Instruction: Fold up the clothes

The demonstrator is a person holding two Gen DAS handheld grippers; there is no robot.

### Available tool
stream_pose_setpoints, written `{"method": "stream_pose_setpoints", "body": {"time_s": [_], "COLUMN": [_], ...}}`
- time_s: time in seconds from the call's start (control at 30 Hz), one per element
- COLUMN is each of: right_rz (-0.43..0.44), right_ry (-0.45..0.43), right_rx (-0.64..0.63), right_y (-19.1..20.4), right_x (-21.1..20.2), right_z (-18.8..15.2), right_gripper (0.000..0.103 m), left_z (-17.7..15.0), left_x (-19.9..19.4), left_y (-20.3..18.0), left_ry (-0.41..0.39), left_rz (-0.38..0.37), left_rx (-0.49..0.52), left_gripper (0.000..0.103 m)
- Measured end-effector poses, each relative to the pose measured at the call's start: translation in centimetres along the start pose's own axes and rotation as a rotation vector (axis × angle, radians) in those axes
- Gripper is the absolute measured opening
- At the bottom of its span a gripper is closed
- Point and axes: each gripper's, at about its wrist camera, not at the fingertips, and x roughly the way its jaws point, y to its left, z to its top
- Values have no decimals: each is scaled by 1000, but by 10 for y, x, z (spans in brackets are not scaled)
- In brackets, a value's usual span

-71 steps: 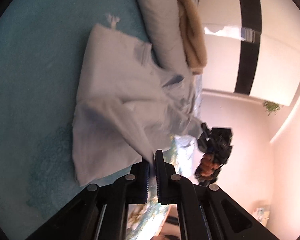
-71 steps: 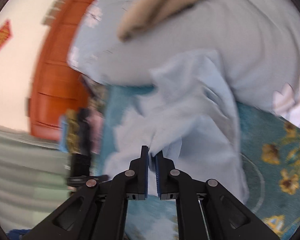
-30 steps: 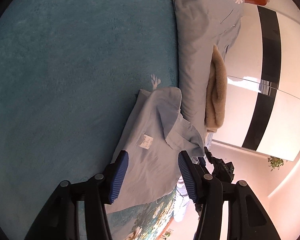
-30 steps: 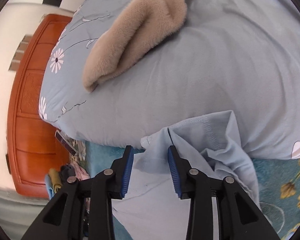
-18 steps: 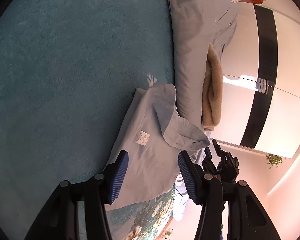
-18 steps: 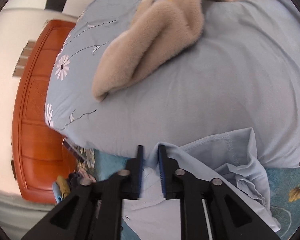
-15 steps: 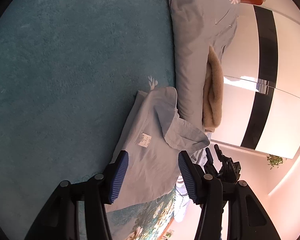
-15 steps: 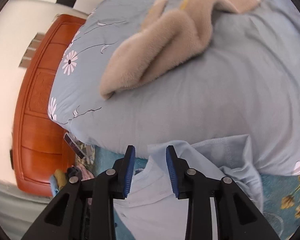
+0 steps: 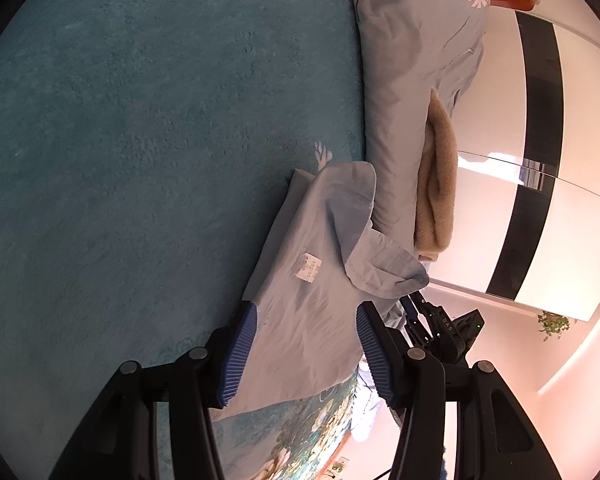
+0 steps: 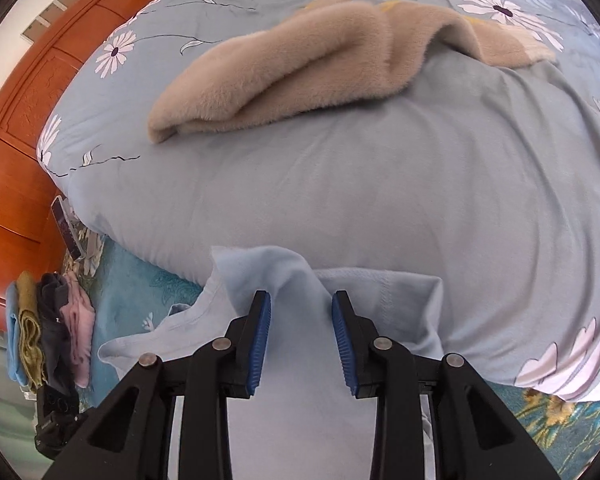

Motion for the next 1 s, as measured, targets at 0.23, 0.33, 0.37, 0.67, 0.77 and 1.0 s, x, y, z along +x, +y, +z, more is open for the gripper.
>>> {"method": "stream_pose_setpoints", "body": {"time_s": [0.23,0.33,0.37,0.67,0.77,1.0], "right_rz": [15,-13,-29,8,-4,-23], "right_ry": [-35,-75,-73,-49,-63,52], "right_rx": [30,69,88,172,167,204], "right_y": [-8,-26,-33,-67,-76,-117], "right_x": [-25,-46,-46,-46,-63,-77], "right_z": [4,7,6,-11,-26,-103], "right_gripper": [0,0,0,2,7,32], "left_z": [4,3,3,-18,-31,-63], "left_x": [-2,-1,0,12,20,25], "left_y": [-3,-4,-4,-9,-10,7], "left_ry": [8,12,15,66,100,104], "left_rz": [21,32,34,75,107,197], "left_rx": [30,45,42,96,138,132], "left_gripper": [56,56,56,56,56,56]}}
